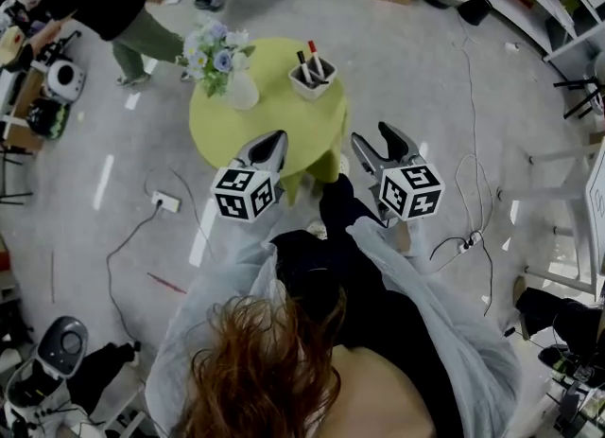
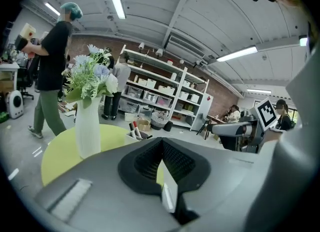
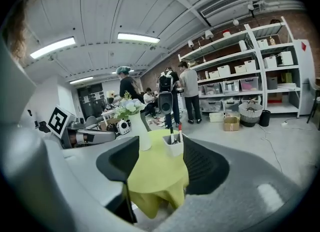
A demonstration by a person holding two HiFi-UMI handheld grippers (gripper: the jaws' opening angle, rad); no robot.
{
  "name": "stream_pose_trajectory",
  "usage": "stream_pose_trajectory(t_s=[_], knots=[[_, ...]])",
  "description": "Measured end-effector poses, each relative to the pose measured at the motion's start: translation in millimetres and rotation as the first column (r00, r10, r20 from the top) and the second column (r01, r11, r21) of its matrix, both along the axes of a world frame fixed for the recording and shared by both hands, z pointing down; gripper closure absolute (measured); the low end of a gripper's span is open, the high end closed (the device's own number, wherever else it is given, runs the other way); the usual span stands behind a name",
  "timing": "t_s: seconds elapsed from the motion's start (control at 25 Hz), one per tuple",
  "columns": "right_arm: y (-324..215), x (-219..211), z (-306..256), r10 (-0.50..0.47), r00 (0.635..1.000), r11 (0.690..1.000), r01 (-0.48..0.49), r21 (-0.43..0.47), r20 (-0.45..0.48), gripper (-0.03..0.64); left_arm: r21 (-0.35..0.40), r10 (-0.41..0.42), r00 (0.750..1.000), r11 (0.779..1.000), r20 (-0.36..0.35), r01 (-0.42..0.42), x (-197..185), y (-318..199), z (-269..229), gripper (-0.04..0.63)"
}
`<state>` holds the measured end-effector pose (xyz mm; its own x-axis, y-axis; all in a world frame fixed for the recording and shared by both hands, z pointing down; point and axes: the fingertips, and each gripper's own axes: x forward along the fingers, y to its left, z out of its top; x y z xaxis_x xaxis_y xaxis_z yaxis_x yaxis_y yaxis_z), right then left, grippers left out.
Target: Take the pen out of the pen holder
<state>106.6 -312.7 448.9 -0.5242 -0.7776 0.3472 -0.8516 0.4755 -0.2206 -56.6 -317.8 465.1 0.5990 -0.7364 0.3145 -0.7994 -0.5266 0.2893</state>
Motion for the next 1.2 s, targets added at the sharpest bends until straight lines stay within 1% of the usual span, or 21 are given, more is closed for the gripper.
stream_pose_trajectory(t_s=[0.4, 0.72, 0.92, 1.12, 1.2], knots=[[-84.4, 10.0, 5.3, -0.042, 0.999, 0.999, 0.042, -0.032, 0.004, 0.350, -0.019, -0.035, 0.999, 0.999, 0.011, 0.036, 10.3, -77.8, 0.1, 0.580], [-143.7, 10.0, 15.6, -0.113, 0.994, 0.991, 0.112, -0.072, -0.005, 0.350, -0.047, -0.078, 0.997, 0.996, 0.021, 0.079, 16.4, -129.1, 7.7, 0.580], [-168.8, 3.1, 31.7, -0.171, 0.985, 0.978, 0.169, -0.120, -0.007, 0.350, -0.090, -0.092, 0.994, 0.991, 0.065, 0.098, 17.2, -150.6, 26.1, 0.580], [-193.3, -9.7, 53.8, -0.246, 0.969, 0.952, 0.242, -0.186, -0.002, 0.361, -0.126, -0.090, 0.987, 0.986, 0.131, 0.107, 24.7, -171.6, 41.6, 0.580], [-205.5, -15.5, 62.1, -0.272, 0.962, 0.942, 0.266, -0.206, 0.000, 0.365, -0.135, -0.092, 0.985, 0.985, 0.144, 0.111, 27.3, -178.3, 44.5, 0.581]])
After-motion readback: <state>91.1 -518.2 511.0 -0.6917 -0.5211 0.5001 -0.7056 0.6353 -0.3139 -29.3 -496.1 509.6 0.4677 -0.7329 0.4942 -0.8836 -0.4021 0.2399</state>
